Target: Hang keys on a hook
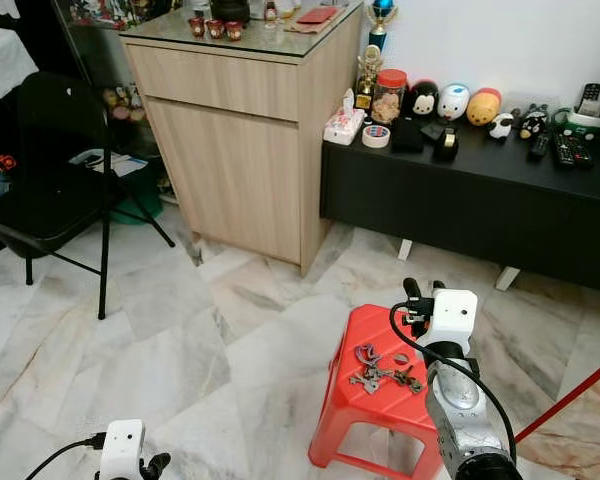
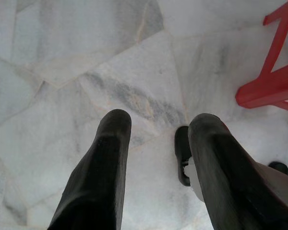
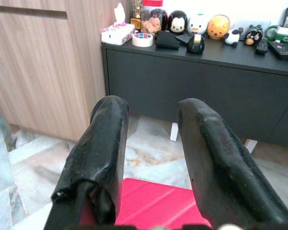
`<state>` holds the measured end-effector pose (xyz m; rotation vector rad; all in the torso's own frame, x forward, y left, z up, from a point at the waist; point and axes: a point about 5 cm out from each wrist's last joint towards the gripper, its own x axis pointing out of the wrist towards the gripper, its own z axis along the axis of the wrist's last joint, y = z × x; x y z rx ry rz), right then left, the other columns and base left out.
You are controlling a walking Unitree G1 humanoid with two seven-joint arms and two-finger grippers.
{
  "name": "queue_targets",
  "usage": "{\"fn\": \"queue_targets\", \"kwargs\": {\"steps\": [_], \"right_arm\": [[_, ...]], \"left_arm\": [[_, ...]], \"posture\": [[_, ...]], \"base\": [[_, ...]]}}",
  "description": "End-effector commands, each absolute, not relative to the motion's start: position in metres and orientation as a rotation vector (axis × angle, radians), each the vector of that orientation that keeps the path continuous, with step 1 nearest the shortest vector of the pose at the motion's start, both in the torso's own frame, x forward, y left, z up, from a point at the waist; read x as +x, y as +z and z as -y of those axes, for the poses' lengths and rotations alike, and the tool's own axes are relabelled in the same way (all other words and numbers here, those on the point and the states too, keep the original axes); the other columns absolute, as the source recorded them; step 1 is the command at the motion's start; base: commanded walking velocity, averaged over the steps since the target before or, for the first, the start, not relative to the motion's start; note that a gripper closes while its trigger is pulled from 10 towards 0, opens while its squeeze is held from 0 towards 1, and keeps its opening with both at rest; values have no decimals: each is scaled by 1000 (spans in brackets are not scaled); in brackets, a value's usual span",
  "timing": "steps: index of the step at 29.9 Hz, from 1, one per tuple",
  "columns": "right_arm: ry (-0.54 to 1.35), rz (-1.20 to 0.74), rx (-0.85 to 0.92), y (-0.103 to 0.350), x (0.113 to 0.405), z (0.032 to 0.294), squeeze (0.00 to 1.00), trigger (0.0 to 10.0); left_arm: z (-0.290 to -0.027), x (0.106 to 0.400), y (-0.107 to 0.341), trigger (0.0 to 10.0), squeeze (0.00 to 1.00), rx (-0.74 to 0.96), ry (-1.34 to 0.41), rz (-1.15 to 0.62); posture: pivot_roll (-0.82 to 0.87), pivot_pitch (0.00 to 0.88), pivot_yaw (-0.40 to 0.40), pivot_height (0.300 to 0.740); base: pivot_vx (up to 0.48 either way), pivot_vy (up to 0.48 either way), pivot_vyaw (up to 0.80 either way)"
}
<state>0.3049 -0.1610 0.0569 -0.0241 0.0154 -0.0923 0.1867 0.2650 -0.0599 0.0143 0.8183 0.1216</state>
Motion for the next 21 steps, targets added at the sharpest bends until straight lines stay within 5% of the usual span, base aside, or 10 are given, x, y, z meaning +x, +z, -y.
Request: {"fn": "queue_targets", "kwargs": {"steps": [1, 14, 16, 17, 21], "right_arm": [[-108, -1, -6, 59, 305, 162, 0, 10000], [-164, -14, 21, 52, 295, 166, 0, 10000], [-171, 3, 30, 55, 294, 167, 0, 10000], [-229, -9, 83, 52, 287, 179, 0, 10000], [-109, -37, 15, 46, 288, 162, 0, 10000]], "left_arm": [[-266, 181, -62, 10000, 0, 19, 123, -835], [-270, 181, -61, 10000, 0, 23, 104, -840], [-269, 182, -60, 10000, 0, 18, 75, -827], [-270, 183, -60, 10000, 0, 76, 60, -857], [-275, 185, -57, 10000, 0, 41, 137, -823]], "posture": [[32, 0, 18, 740], [-50, 0, 61, 740], [6, 0, 14, 740], [164, 0, 15, 740], [145, 0, 28, 740]], "base": [[0, 0, 0], [0, 0, 0], [0, 0, 0], [0, 0, 0], [0, 0, 0]]}}
